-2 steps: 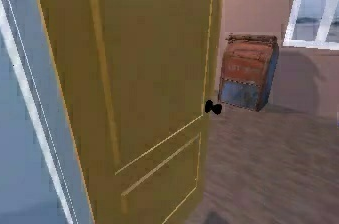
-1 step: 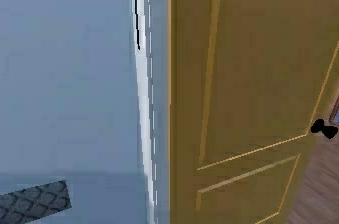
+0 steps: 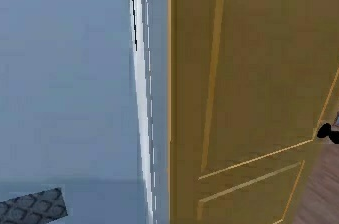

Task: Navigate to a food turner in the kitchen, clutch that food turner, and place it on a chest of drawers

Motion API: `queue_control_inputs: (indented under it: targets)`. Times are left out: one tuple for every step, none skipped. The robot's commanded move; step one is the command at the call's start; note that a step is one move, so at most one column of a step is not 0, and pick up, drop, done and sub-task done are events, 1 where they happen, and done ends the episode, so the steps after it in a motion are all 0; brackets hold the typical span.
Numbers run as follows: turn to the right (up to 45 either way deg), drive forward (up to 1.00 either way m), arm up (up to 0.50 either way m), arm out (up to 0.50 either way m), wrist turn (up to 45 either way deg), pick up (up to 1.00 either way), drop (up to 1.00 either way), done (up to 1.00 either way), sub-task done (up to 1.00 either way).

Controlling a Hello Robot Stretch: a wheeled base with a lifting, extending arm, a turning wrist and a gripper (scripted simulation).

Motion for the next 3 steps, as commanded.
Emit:
queue_control_inputs:
  targets:
    - [45.0, 0.0, 0.0, 0.0, 0.0, 0.0, 0.0, 0.0, 0.0]
    - [18.0, 0.0, 0.0, 0.0, 0.0, 0.0, 0.0, 0.0, 0.0]
    - [3.0, 0.0, 0.0, 0.0, 0.0, 0.0, 0.0, 0.0, 0.0]
